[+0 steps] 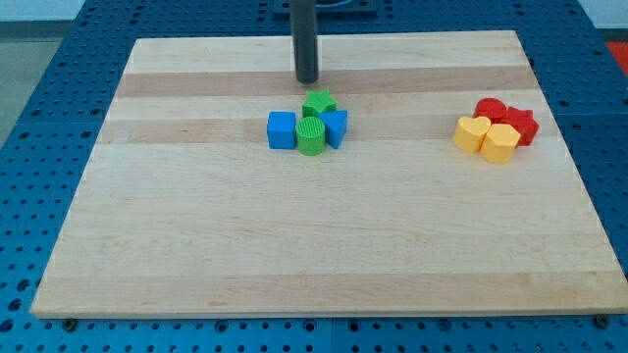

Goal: Move the green star close to the green circle

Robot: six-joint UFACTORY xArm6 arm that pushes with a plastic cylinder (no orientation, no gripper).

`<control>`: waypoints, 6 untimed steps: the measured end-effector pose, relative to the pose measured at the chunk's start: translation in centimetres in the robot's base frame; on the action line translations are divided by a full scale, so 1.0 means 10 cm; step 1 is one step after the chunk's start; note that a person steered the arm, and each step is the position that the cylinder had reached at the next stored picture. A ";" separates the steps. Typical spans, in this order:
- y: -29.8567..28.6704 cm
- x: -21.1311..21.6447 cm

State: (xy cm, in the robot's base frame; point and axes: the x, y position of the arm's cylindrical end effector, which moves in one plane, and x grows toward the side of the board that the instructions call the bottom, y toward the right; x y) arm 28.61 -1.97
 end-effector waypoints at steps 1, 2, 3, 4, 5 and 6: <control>0.08 0.09; 0.31 0.16; 0.60 0.23; 0.63 0.49; 0.53 0.54; 0.32 0.39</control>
State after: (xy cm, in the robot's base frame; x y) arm 32.47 1.23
